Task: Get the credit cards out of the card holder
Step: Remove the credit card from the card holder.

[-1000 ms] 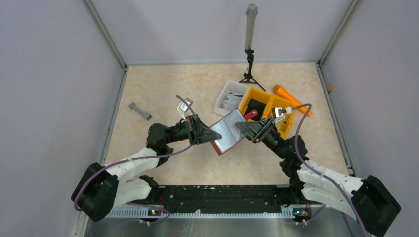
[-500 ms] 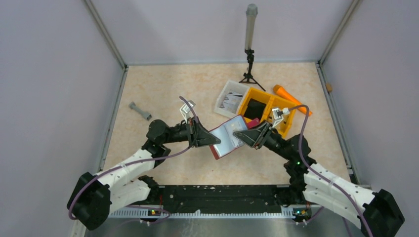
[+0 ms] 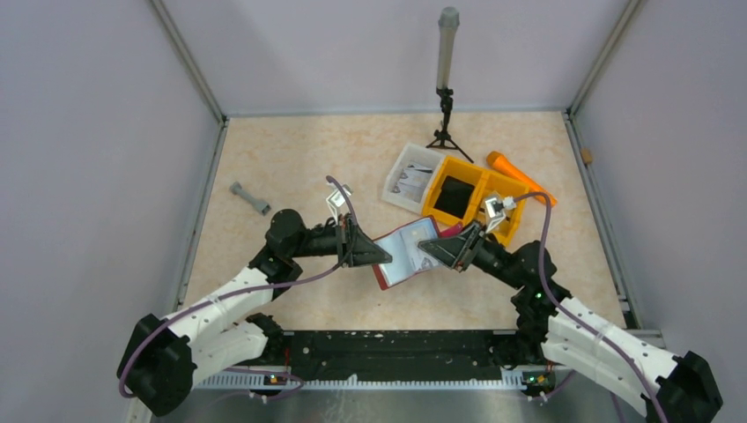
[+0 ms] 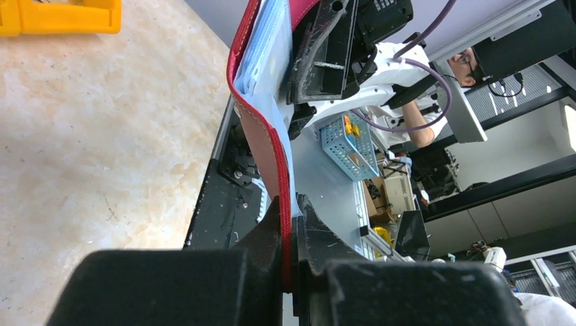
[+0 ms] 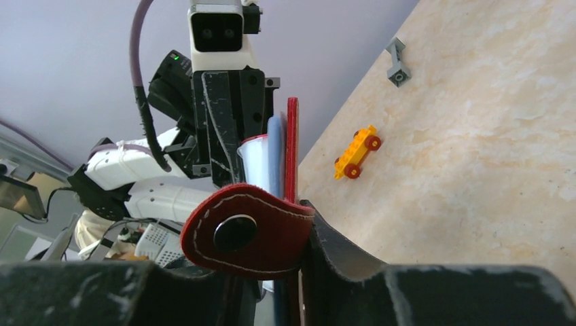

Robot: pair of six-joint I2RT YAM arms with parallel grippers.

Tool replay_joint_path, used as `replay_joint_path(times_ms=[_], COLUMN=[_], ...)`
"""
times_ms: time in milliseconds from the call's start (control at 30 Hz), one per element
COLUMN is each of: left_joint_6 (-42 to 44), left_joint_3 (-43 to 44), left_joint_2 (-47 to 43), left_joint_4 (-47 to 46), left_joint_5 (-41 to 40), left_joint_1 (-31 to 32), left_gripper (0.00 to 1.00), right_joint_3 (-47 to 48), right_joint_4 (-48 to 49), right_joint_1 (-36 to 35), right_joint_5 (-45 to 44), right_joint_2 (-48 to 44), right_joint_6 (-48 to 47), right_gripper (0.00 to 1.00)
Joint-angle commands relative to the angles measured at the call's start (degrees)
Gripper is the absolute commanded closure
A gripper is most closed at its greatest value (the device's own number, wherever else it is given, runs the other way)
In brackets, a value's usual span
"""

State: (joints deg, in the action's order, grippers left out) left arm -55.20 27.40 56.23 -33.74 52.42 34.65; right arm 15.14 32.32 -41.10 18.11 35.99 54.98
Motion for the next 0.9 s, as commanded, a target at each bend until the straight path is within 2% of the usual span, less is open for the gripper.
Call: replay_joint_path(times_ms=[0,67,167,200,267,333,400,433,467,500,533,600,700,867], left_joint_6=[2.15,2.33,4.36,6.43,12.69,17.46,19.91,20.55,21.17,21.81,22.22,22.16,21.62,19.14], left_joint_3=[2.15,2.38,2.93,3.61,6.43,10.03,11.99,12.32,12.45,12.78,13.11,13.80,13.80,12.64], left_joint_2=[-1.29,-1.32,-1.83,-2.20,-3.25,-3.09,-2.36,-2.07,-1.82,-1.47,-1.32,-1.72,-5.24,-11.01], left_joint_4=[-0.28,-0.28,1.97,6.22,21.10,36.12,44.05,45.25,46.12,47.39,49.02,52.89,54.63,49.24], left_joint_5=[-0.29,-0.31,-1.34,-3.49,-13.59,-24.81,-29.53,-30.44,-31.35,-33.35,-35.87,-43.42,-47.18,-40.51], left_joint_1=[0.24,0.24,0.18,0.04,0.06,0.00,0.05,0.04,0.05,0.05,0.06,0.15,0.11,0.10], left_gripper=[1.00,1.00,1.00,0.98,0.91,0.91,0.90,0.86,0.78,0.63,0.52,0.45,0.45,0.55], right_joint_3=[1.98,2.08,2.26,2.27,2.29,2.78,3.54,3.61,3.54,3.50,3.62,4.42,6.52,7.89], right_joint_4=[1.36,2.56,3.13,2.90,0.80,-3.56,-7.71,-8.99,-9.40,-9.30,-9.48,-11.28,-16.59,-19.02], right_joint_1=[0.32,0.31,0.32,0.32,0.33,0.31,0.32,0.32,0.32,0.32,0.32,0.28,0.25,0.19], right_joint_5=[0.96,1.89,2.43,2.02,0.10,-3.11,-5.82,-7.00,-7.33,-7.44,-7.58,-8.51,-11.99,-14.64], right_joint_2=[1.81,3.53,5.06,4.89,4.26,3.70,3.61,3.71,3.88,4.10,4.37,4.94,5.57,6.36], right_joint_6=[-1.16,-0.74,-0.46,-0.47,-0.82,-2.21,-3.81,-4.31,-4.52,-4.54,-4.60,-5.38,-8.10,-11.01], right_gripper=[0.83,0.91,0.93,0.94,0.98,1.00,1.00,1.00,1.00,1.00,1.00,1.00,1.00,1.00])
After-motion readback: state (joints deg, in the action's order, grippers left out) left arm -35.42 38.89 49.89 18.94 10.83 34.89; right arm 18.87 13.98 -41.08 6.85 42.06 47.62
